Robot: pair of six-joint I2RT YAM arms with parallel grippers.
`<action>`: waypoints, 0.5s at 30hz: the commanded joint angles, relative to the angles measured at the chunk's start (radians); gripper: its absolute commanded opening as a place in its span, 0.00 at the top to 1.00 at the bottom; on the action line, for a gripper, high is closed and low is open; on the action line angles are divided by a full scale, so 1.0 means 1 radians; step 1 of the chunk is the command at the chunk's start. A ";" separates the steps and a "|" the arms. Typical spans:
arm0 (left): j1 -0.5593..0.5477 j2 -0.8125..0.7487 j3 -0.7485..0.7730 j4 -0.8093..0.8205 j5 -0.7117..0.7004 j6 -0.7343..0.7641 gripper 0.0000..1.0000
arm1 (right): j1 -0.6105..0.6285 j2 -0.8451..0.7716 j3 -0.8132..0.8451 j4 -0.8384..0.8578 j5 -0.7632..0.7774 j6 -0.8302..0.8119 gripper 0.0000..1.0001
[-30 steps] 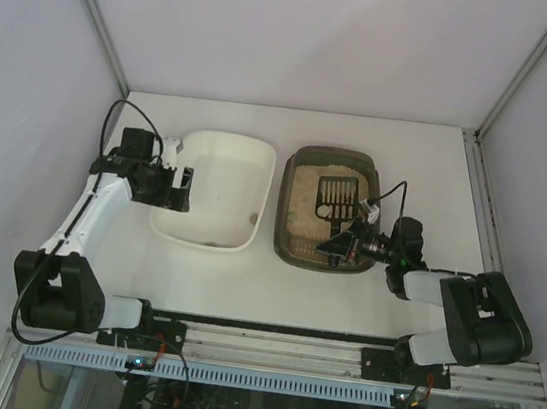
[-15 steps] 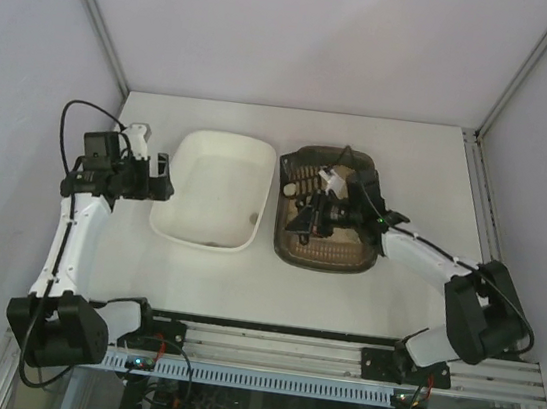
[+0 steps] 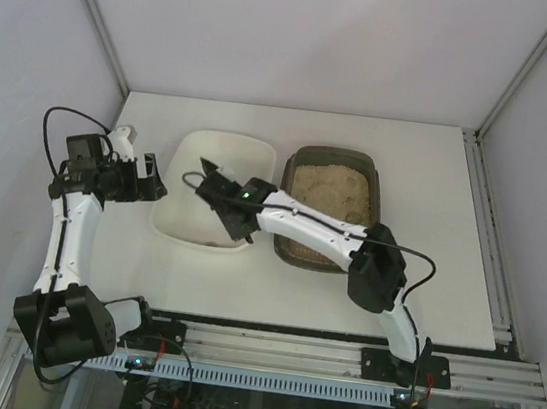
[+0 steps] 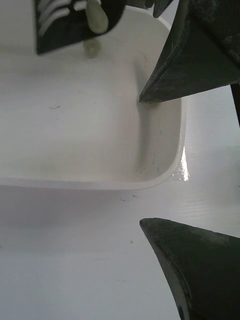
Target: Clean the litter box
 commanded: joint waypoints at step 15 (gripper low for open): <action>0.009 -0.015 -0.017 0.001 0.077 0.034 0.00 | 0.052 -0.041 0.046 -0.183 0.338 -0.054 1.00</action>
